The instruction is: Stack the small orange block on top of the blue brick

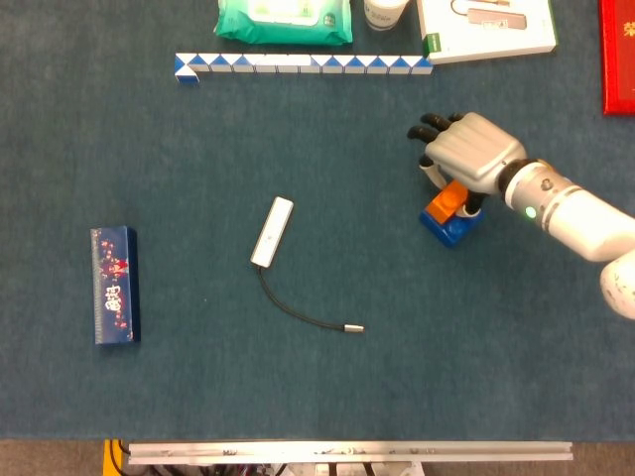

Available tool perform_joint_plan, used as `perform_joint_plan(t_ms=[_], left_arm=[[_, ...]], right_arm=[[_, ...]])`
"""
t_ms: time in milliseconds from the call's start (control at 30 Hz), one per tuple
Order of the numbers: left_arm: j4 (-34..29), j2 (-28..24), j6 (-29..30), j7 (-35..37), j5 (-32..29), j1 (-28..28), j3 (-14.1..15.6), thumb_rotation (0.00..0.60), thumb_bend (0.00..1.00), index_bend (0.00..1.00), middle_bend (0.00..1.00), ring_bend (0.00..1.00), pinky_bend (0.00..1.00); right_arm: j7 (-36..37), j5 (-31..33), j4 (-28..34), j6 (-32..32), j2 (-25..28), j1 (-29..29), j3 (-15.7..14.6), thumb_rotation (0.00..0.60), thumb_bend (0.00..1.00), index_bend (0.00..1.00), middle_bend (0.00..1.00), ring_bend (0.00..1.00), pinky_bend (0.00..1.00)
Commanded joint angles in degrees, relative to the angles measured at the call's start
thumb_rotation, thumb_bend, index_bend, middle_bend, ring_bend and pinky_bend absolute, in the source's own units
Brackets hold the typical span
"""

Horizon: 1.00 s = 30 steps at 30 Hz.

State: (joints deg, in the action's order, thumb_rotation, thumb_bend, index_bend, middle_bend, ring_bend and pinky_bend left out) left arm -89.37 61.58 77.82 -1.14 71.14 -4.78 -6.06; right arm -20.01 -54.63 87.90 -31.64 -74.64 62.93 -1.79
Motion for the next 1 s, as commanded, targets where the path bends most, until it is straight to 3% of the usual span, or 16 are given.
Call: perform_joint_plan(t_ms=[33, 600, 833, 1000], left_arm=[[0.0, -0.01, -0.06, 0.06, 0.01, -0.01, 0.02, 0.6, 0.05, 0.39, 0.4, 0.29, 0.45], [-0.09, -0.11, 0.06, 0.21, 0.11, 0.05, 0.02, 0.6, 0.05, 0.39, 0.4, 0.29, 0.45], [-0.15, -0.06, 0.12, -0.06, 0.17, 0.03, 0.08, 0.6, 0.05, 0.39, 0.4, 0.29, 0.45], [-0.31, -0.05, 0.34, -0.25, 0.33, 0.09, 0.12, 0.6, 0.05, 0.39, 0.4, 0.29, 0.45]], right_arm=[[-0.12, 0.14, -0.36, 0.04, -0.26, 0.07, -0.19, 0.6, 0.13, 0.69, 0.14, 0.01, 0.21], [-1.0, 1.06, -0.5, 0.0, -0.68, 0.59, -1.36, 0.6, 0.13, 0.69, 0.14, 0.01, 0.21], [-0.39, 0.15, 1.17, -0.33, 0.67, 0.31, -1.28, 0.6, 0.13, 0.55, 0.14, 0.01, 0.21], [-0.34, -0.42, 1.85, -0.41, 1.38, 0.08, -1.57, 0.6, 0.13, 0.38, 0.14, 0.01, 0.21]])
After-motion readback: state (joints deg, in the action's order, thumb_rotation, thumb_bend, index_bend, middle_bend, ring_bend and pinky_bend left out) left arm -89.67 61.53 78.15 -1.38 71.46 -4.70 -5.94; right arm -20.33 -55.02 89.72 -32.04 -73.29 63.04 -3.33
